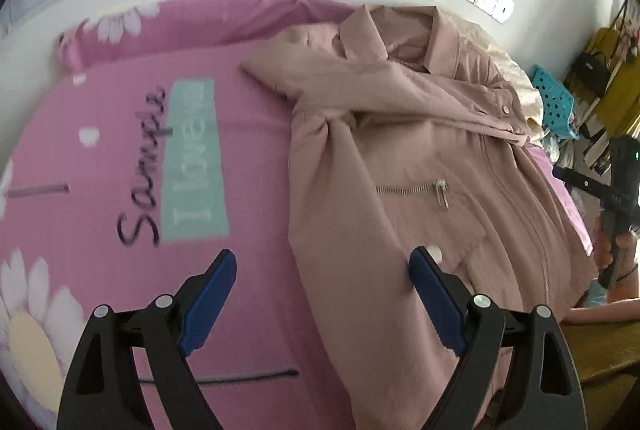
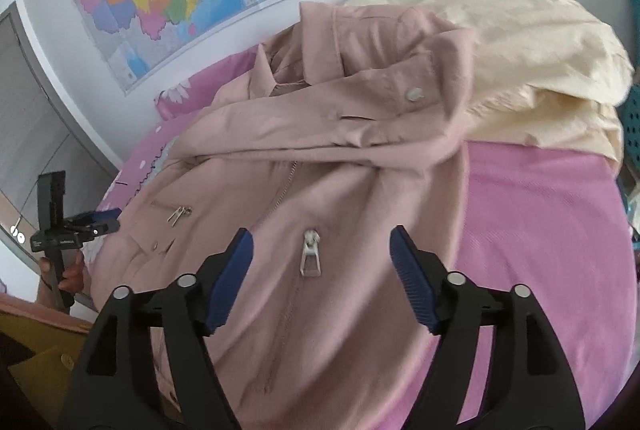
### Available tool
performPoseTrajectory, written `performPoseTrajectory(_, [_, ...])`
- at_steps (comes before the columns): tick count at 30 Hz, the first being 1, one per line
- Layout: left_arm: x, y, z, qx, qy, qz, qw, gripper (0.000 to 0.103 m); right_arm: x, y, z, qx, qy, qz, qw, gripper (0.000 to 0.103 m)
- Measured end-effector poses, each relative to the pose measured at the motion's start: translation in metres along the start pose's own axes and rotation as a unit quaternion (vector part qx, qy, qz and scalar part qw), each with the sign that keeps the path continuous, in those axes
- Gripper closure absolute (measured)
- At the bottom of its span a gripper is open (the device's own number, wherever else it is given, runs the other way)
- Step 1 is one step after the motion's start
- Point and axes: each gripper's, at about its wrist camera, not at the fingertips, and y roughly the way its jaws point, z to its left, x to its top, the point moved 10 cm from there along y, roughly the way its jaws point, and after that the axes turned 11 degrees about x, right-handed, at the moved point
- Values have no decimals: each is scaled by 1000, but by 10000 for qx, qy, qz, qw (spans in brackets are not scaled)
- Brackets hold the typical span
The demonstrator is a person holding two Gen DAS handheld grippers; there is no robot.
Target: Fold large clothes
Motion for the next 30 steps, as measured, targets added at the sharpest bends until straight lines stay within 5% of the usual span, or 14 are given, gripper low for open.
performPoseTrajectory(8, [-33, -7, -7, -525, -288, 277, 9978, 18, -51, -22, -24, 2, 574, 178, 9982, 23])
performPoseTrajectory(21, [-58, -13, -64, -1590, -102, 428, 9863, 6, -83, -12, 17, 1217, 598, 106, 9907, 21])
performPoseTrajectory(25, [-54, -8, -80, -1576, 108, 353, 9868, 6, -82, -6, 27, 1387, 507, 75, 9890, 23])
performPoseTrajectory(29, [-46, -4, -87, -1662, -56, 334, 9855, 10, -79, 6, 34, 1472, 503, 12, 9878, 52])
performPoseTrajectory(30, [-44, -3, -87, -1639, -110, 337, 9858, 32, -80, 9, 34, 1505, 547, 26, 9871, 66])
